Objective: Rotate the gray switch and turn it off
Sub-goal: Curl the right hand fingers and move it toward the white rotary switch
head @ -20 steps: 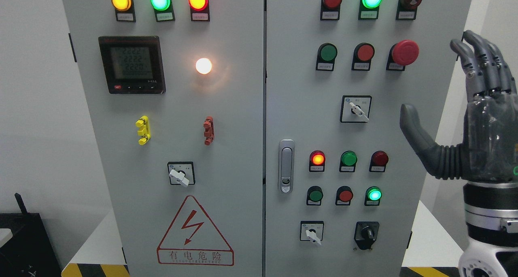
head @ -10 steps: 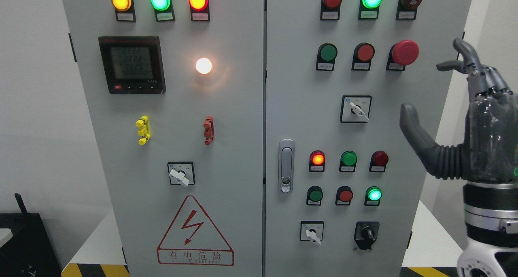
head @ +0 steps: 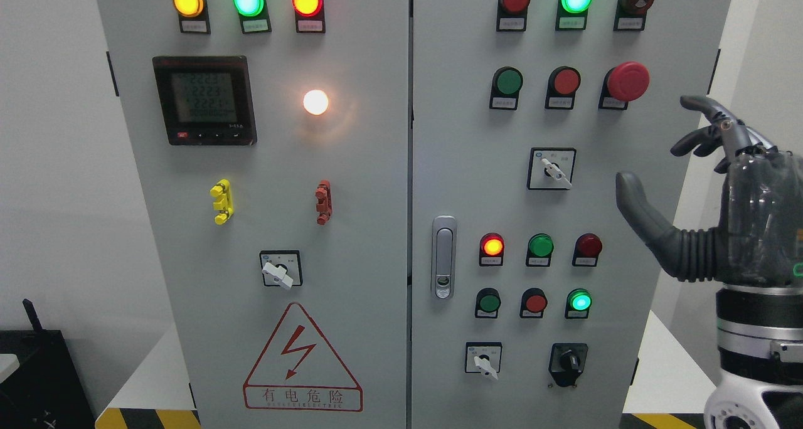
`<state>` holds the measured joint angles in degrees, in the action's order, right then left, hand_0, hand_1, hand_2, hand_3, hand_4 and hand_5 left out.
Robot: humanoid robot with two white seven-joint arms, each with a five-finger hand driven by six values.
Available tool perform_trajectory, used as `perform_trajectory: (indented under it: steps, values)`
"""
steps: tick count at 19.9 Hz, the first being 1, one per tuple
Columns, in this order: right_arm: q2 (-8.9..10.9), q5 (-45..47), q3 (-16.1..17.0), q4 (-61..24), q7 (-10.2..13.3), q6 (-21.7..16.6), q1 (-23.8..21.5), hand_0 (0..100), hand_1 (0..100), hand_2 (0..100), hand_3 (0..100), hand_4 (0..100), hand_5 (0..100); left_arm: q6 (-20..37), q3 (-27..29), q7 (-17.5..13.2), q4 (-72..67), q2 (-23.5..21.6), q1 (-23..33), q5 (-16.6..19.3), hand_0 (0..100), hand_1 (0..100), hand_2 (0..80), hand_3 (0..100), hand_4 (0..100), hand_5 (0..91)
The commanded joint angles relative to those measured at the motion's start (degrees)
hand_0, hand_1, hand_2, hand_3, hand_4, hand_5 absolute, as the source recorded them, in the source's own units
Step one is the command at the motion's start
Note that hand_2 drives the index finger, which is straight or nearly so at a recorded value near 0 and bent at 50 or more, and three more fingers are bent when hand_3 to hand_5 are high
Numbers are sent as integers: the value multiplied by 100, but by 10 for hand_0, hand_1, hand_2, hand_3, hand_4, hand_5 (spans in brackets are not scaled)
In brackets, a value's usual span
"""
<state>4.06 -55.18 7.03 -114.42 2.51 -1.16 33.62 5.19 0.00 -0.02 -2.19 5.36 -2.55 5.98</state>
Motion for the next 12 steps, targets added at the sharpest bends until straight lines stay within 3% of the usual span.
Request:
perform_trajectory:
  steps: [1, 9, 12]
  values:
    - [-28, -2, -131, 42, -58, 63, -110, 67, 352, 353, 751, 813, 989, 0, 185, 2, -1, 0, 0, 0, 120, 389, 0, 0, 0, 0]
    - [-28, -2, -395, 244, -49, 387, -224, 63, 359, 405, 832, 856, 997, 0, 185, 2, -1, 0, 0, 0, 120, 389, 0, 0, 0, 0]
    - [-133, -2, -413, 332, -58, 555, -189, 61, 355, 447, 835, 859, 997, 0, 185, 2, -1, 0, 0, 0, 120, 389, 0, 0, 0, 0]
